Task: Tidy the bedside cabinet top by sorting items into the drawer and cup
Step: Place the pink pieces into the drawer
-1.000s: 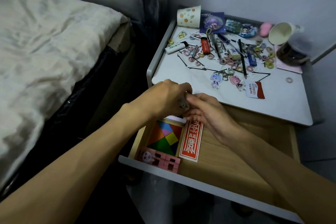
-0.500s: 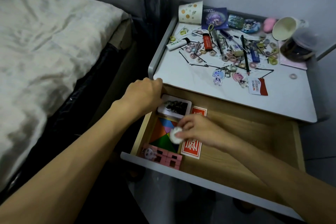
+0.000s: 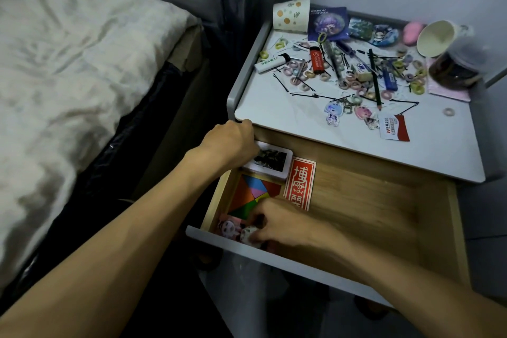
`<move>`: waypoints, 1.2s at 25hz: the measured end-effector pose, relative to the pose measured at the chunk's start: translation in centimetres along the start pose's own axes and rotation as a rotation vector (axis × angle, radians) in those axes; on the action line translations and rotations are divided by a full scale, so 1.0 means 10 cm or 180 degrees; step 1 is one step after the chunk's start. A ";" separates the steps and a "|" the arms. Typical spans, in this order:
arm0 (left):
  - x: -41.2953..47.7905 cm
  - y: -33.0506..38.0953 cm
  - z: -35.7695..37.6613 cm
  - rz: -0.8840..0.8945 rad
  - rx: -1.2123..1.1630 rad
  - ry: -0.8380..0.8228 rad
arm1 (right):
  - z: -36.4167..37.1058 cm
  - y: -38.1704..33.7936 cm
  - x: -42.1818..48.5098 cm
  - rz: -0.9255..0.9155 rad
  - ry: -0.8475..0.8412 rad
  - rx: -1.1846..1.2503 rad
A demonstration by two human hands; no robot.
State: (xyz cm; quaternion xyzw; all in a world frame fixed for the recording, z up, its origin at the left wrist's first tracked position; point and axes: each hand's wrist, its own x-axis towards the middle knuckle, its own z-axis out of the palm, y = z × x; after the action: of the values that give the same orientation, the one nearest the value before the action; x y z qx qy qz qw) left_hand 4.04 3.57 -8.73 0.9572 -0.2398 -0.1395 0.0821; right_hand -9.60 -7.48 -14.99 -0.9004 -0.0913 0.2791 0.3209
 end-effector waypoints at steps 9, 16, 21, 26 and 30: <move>0.01 0.01 0.00 -0.0018 0.0050 -0.0040 | 0.04 0.07 0.00 -0.0162 -0.0006 -0.0045; 0.02 0.00 0.03 0.0016 0.0080 -0.0007 | 0.11 0.09 -0.01 -0.0152 0.0401 -0.0246; 0.02 0.02 0.02 0.0016 0.0095 0.0000 | 0.09 0.12 0.04 -0.0014 0.0302 -0.0287; 0.01 0.03 0.00 -0.0031 0.0080 -0.0057 | 0.13 0.13 0.06 -0.0066 0.0268 -0.0144; 0.00 0.03 -0.01 -0.0057 0.0124 -0.0145 | 0.10 0.15 0.04 -0.0101 0.0317 -0.0023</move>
State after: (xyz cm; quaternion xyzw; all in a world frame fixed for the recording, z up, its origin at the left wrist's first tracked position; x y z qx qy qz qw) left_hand 3.90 3.30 -8.57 0.9573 -0.2356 -0.1573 0.0568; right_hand -9.88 -7.99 -16.72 -0.9128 -0.0905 0.2284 0.3262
